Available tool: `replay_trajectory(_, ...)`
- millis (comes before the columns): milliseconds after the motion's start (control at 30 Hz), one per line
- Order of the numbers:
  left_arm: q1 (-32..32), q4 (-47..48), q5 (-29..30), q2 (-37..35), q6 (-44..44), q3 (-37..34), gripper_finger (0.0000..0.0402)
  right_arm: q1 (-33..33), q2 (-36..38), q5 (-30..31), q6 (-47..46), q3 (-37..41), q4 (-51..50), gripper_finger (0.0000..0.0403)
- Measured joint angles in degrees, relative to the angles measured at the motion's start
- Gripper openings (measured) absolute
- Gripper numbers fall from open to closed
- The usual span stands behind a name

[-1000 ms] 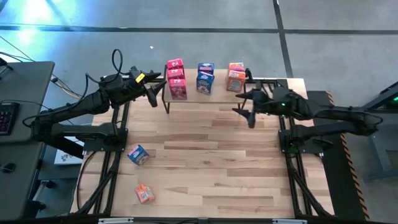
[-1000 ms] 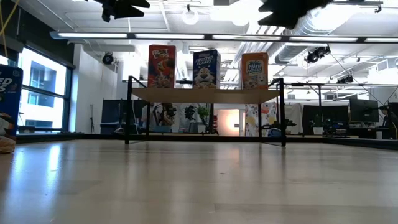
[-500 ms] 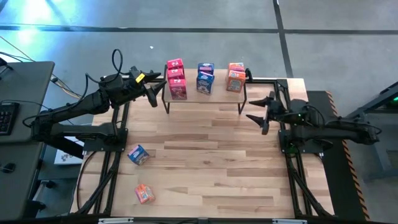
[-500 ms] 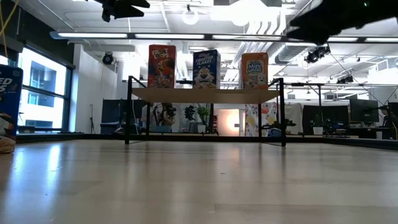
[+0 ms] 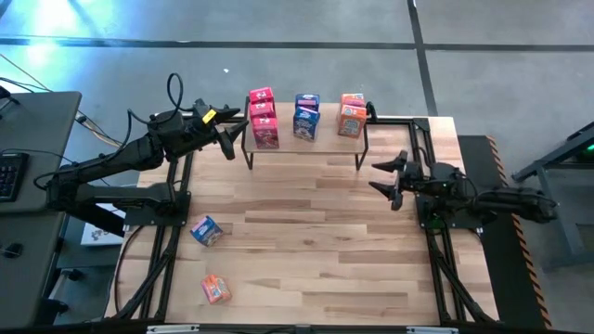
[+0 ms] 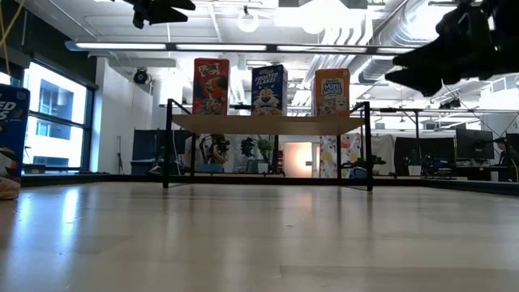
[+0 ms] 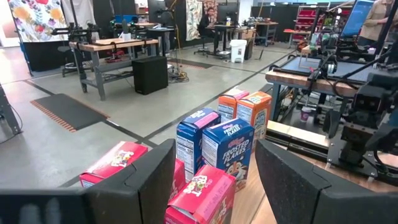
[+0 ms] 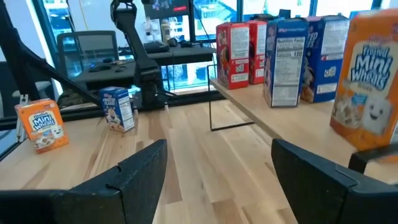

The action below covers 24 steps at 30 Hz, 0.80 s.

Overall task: Stack cereal on shelf
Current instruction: Put the blue cereal box on the shelf aligned with the other blue cereal boxes

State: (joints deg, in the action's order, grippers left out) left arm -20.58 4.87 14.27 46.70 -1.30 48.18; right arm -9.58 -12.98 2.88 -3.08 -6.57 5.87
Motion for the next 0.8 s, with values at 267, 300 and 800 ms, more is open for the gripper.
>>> replay_trajectory(267, 0.0, 0.0, 0.0, 0.0, 0.0, 0.0, 0.0211, 0.0, 5.6, 0.0, -1.0, 3.2, -1.5, 0.0281)
replay_trajectory(300, 0.0, 0.0, 0.0, 0.0, 0.0, 0.0, 0.0211, 0.0, 6.1, 0.0, -1.0, 3.3, -2.0, 0.0281)
replay_trajectory(800, 0.0, 0.0, 0.0, 0.0, 0.0, 0.0, 0.0211, 0.0, 7.1, 3.6, -3.5, 3.9, -7.6, 0.0281)
